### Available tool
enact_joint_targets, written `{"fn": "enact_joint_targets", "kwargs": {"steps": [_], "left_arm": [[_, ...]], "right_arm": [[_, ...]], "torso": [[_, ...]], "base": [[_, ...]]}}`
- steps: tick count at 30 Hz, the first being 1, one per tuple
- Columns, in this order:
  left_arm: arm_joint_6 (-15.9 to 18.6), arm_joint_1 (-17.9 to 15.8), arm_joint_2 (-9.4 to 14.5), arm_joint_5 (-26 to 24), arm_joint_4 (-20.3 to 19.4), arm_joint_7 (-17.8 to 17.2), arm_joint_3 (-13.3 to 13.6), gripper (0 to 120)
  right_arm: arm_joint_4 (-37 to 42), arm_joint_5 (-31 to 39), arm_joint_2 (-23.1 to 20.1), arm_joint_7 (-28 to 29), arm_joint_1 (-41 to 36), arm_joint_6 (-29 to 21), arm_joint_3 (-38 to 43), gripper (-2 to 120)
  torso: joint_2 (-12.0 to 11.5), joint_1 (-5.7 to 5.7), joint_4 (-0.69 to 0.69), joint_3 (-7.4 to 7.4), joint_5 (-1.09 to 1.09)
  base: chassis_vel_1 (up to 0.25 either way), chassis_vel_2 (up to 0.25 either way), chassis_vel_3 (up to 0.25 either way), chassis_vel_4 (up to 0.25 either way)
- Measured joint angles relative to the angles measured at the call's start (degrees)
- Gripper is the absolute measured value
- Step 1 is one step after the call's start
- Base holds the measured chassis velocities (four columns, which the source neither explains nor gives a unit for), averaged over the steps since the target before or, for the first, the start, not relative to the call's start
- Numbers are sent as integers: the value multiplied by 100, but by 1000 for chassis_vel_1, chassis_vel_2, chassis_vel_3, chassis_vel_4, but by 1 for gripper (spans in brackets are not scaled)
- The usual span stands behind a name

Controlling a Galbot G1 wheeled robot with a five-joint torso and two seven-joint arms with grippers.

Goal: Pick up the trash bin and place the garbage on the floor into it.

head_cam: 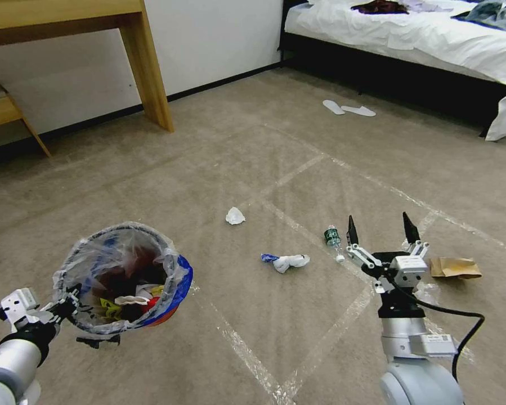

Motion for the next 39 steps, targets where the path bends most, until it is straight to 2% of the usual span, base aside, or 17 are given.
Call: {"fn": "enact_joint_targets", "kwargs": {"steps": [39], "left_arm": [[-6, 6, -48, 91, 79, 36, 21, 0]], "right_arm": [[-322, 48, -17, 119, 327, 22, -85, 100]], "torso": [[0, 1, 0, 0, 0]], "base": [[-97, 94, 93, -89]]}}
